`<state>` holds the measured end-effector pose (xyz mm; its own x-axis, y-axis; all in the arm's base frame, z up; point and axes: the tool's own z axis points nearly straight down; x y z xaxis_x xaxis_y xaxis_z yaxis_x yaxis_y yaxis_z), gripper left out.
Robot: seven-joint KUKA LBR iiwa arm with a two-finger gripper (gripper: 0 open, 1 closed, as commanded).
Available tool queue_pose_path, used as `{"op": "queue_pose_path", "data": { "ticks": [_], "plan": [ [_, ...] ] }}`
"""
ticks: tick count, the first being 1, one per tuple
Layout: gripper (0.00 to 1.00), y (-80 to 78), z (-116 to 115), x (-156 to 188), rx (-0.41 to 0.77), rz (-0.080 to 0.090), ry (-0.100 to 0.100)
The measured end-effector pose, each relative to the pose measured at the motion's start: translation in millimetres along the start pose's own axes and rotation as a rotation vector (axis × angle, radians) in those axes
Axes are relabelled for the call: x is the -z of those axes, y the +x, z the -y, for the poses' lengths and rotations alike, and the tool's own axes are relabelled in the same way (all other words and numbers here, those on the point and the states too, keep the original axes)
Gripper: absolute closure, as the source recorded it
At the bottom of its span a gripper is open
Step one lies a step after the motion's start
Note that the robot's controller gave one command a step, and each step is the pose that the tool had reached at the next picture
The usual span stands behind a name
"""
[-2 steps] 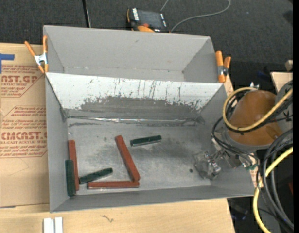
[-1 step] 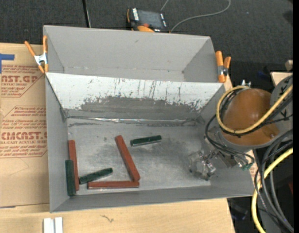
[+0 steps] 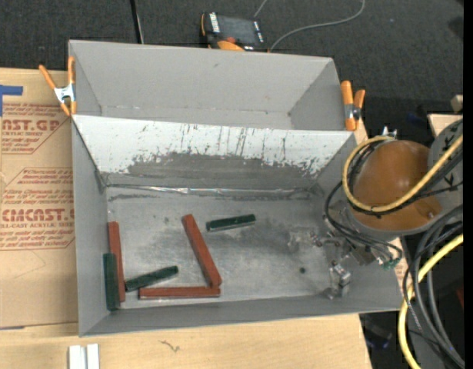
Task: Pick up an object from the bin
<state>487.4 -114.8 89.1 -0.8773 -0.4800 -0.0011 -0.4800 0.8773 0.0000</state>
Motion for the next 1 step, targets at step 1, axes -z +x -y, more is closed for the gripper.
{"op": "queue_pose_path", "data": {
  "ticks": [1],
  "plan": [
    [0.00,19.6,34.4,-8.9,-0.020,0.009,0.004]
  ]
}}
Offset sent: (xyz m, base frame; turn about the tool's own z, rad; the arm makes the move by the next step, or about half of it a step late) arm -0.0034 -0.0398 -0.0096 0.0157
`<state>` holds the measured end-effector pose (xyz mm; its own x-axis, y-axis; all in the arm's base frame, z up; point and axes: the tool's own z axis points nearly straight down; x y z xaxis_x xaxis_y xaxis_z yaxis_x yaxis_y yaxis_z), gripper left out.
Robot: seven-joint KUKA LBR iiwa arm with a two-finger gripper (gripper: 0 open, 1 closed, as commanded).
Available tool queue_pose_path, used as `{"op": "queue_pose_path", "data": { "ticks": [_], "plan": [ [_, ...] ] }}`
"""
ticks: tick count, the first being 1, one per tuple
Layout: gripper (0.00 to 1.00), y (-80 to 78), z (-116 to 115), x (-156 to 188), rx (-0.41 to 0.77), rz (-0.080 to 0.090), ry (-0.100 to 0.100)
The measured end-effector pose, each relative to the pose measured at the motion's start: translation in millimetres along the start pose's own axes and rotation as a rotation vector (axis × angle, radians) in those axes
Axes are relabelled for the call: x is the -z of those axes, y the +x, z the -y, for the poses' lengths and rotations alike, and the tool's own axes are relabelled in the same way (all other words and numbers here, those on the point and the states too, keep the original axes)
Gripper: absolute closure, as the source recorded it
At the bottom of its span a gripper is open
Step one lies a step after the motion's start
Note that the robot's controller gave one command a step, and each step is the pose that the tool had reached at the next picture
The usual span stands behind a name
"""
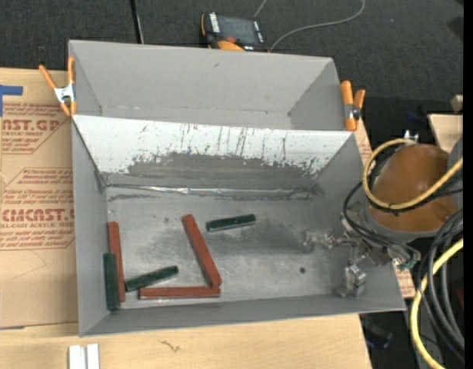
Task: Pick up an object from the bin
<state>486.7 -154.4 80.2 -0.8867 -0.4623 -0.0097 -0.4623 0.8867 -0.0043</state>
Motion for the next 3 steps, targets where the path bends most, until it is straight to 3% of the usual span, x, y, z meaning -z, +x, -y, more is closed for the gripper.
{"op": "queue_pose_path", "data": {
  "ticks": [1,2,3],
  "plan": [
    [0.00,-11.3,-11.2,-2.9,0.508,0.006,-0.015],
    [0.00,-87.8,-27.3,-11.2,0.610,0.000,-0.007],
    [0.00,-160.5,-115.5,38.4,0.725,0.001,-0.008]
  ]
}}
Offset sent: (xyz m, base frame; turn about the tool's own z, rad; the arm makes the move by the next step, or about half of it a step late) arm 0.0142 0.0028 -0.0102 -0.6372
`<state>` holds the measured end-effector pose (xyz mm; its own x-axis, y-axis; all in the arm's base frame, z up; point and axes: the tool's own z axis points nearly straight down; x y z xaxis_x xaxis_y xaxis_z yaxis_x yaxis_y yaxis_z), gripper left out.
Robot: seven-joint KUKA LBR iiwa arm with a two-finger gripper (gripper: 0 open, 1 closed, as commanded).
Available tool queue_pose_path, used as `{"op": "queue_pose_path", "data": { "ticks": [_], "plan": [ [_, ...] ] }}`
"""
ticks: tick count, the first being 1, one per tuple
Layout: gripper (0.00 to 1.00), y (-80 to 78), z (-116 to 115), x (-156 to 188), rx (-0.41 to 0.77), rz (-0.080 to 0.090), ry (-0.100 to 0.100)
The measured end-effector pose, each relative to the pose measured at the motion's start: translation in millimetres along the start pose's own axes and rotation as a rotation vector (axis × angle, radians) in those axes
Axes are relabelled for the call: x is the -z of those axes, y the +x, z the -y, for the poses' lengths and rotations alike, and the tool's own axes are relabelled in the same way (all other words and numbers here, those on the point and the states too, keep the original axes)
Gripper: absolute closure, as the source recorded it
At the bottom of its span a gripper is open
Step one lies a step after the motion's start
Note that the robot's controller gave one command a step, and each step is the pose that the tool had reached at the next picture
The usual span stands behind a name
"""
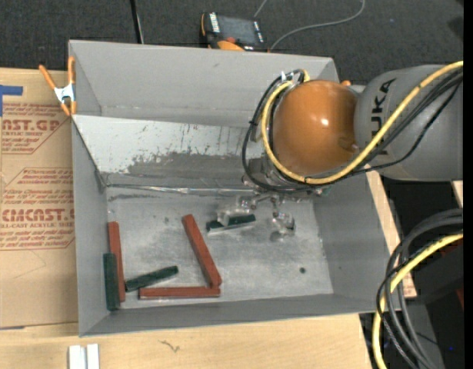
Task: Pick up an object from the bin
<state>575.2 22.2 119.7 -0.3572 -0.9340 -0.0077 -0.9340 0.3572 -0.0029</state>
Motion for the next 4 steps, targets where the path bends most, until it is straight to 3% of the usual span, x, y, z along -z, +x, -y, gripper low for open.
{"op": "queue_pose_path", "data": {
  "ticks": [1,2,3,4],
  "plan": [
    [0.00,-28.9,5.3,-48.4,0.074,-0.001,0.001],
    [0.00,36.5,32.7,-47.8,-0.036,-0.002,0.003],
    [1.00,32.4,32.5,-46.2,-0.032,0.002,0.005],
    [0.00,34.4,31.8,-47.8,-0.032,-0.002,0.002]
  ]
}}
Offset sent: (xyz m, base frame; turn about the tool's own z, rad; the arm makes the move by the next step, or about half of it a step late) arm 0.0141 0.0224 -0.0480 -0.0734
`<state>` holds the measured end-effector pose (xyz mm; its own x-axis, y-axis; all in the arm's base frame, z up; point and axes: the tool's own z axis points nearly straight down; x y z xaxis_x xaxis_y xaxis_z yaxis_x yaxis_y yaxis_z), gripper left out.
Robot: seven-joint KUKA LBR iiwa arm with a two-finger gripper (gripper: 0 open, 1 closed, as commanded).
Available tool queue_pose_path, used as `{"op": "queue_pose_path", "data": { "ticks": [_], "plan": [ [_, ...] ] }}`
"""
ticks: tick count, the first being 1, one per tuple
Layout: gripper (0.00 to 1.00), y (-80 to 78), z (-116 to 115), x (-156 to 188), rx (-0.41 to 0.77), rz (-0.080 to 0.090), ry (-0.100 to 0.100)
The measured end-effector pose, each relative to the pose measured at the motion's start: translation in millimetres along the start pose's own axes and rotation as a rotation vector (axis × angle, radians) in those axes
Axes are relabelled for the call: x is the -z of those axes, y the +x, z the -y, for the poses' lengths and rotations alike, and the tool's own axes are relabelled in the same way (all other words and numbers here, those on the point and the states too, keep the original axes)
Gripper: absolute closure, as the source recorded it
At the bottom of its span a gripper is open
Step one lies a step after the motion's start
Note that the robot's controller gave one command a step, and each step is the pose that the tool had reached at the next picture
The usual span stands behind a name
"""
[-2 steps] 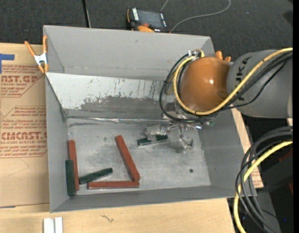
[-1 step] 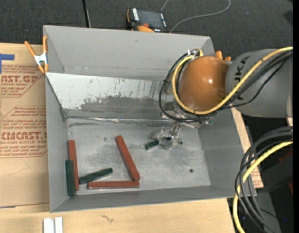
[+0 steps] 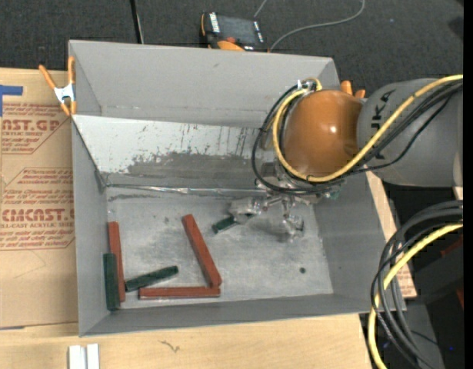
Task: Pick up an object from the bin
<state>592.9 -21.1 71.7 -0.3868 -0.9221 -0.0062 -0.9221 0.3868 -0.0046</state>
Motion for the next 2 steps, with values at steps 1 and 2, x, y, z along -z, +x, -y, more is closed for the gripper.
{"op": "queue_pose_path", "data": {
  "ticks": [1,2],
  "plan": [
    [0.00,-65.4,-30.6,17.8,-0.041,0.002,-0.004],
    [0.00,-106.2,-52.6,-1.4,-0.029,0.001,-0.002]
  ]
}}
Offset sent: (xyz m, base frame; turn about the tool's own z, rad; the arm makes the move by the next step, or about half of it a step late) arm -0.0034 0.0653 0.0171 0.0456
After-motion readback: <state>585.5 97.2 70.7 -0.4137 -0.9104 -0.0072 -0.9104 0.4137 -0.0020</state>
